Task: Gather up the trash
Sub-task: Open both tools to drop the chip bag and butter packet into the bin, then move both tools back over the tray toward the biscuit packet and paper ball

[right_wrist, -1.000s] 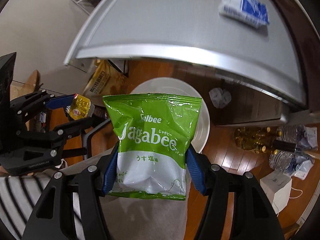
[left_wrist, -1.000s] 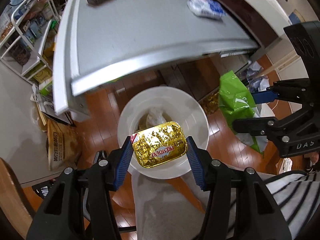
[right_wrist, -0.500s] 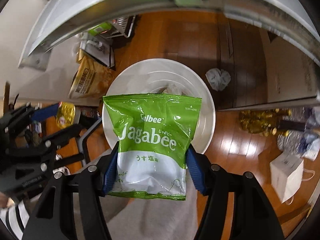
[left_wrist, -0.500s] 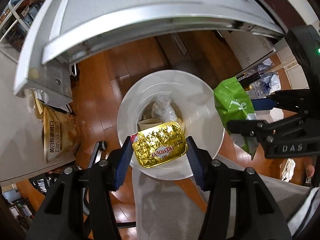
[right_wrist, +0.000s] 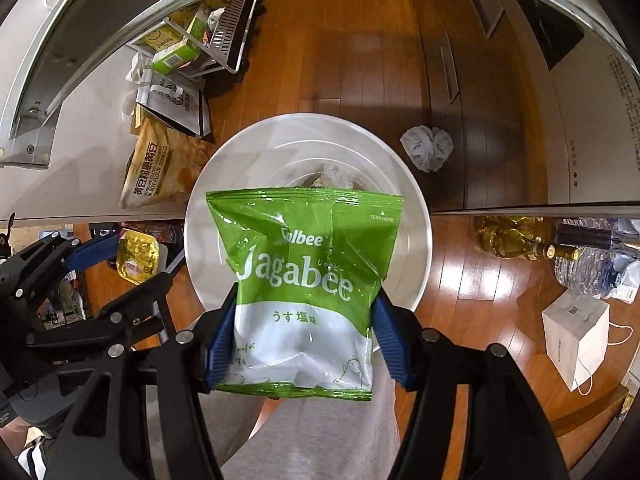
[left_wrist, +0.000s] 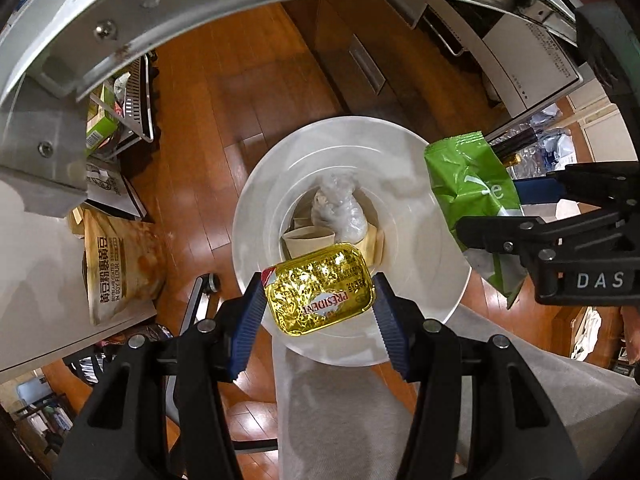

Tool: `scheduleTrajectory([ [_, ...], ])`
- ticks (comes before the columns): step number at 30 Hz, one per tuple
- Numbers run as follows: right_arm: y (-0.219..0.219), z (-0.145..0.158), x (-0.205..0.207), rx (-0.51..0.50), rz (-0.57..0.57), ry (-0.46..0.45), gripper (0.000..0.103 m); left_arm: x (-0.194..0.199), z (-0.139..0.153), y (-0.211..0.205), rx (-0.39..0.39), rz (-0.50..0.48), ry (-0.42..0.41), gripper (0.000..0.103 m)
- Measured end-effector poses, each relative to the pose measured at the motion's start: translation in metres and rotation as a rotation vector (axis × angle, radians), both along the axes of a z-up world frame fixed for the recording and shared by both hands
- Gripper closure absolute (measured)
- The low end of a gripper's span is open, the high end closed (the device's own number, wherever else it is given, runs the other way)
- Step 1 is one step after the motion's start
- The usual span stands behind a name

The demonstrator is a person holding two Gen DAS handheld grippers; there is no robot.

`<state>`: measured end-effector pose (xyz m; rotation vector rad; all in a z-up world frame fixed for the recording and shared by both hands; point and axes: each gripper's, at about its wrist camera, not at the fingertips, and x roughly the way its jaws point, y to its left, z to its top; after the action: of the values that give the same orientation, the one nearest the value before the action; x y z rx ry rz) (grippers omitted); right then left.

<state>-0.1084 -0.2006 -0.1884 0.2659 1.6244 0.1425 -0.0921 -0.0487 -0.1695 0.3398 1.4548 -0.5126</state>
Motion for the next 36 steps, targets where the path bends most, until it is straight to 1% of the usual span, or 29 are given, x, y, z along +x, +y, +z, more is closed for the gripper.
scheduleTrajectory([
  [7, 0.002, 0.000, 0.003, -0.003, 0.003, 0.004, 0.043, 0.003, -0.003, -0.001, -0.002, -0.005, 0.002, 0.049],
  [9, 0.003, 0.000, 0.003, 0.002, 0.007, 0.006, 0.040, 0.004, -0.003, -0.001, -0.008, -0.002, 0.013, 0.048],
  [10, 0.004, 0.000, 0.004, 0.006, 0.007, 0.009, 0.040, 0.004, -0.003, 0.000, -0.014, -0.002, 0.020, 0.042],
  [11, 0.003, 0.001, 0.004, 0.010, 0.006, 0.008, 0.035, 0.004, -0.003, 0.000, -0.016, -0.002, 0.022, 0.035],
  [12, 0.002, 0.002, 0.003, 0.019, 0.001, 0.005, 0.032, 0.004, -0.001, 0.001, -0.013, -0.002, 0.014, 0.022],
  [13, 0.002, 0.003, 0.003, 0.022, -0.002, 0.003, 0.031, 0.003, 0.000, 0.001, -0.012, -0.004, 0.001, 0.018],
  [14, 0.001, 0.005, 0.003, 0.021, -0.005, 0.001, 0.027, 0.003, 0.003, 0.001, -0.016, -0.009, -0.007, 0.018],
  [19, -0.001, 0.009, 0.002, 0.015, -0.003, -0.006, 0.023, 0.001, 0.003, 0.007, -0.001, -0.012, -0.011, 0.018],
  [21, -0.002, 0.011, 0.001, 0.010, -0.003, -0.011, 0.017, 0.001, 0.004, 0.010, -0.001, -0.007, -0.009, 0.018],
  [23, -0.004, 0.013, -0.001, 0.005, 0.000, -0.016, 0.016, -0.001, 0.005, 0.011, 0.002, -0.007, -0.009, 0.017],
  [25, -0.007, 0.016, -0.003, 0.005, 0.003, -0.010, 0.014, -0.002, 0.007, 0.012, 0.001, -0.008, -0.008, 0.014],
  [27, -0.006, 0.021, -0.006, 0.010, 0.004, -0.011, 0.014, -0.004, 0.012, 0.012, -0.008, -0.009, -0.010, 0.013],
  [30, -0.007, 0.038, -0.010, 0.011, 0.019, -0.036, 0.013, -0.007, 0.026, 0.017, -0.036, -0.002, -0.013, 0.013],
  [31, -0.007, 0.049, -0.011, 0.012, 0.027, -0.053, 0.013, -0.008, 0.032, 0.018, -0.045, 0.002, -0.018, 0.013],
  [33, -0.007, 0.071, -0.013, 0.007, 0.041, -0.108, 0.012, -0.009, 0.050, 0.022, -0.078, 0.014, -0.037, 0.013],
  [34, -0.008, 0.089, -0.013, -0.006, 0.052, -0.152, 0.012, -0.009, 0.059, 0.023, -0.097, 0.021, -0.048, 0.013],
  [36, -0.008, 0.115, -0.011, -0.024, 0.064, -0.228, 0.008, -0.007, 0.082, 0.026, -0.141, 0.036, -0.084, 0.013],
])
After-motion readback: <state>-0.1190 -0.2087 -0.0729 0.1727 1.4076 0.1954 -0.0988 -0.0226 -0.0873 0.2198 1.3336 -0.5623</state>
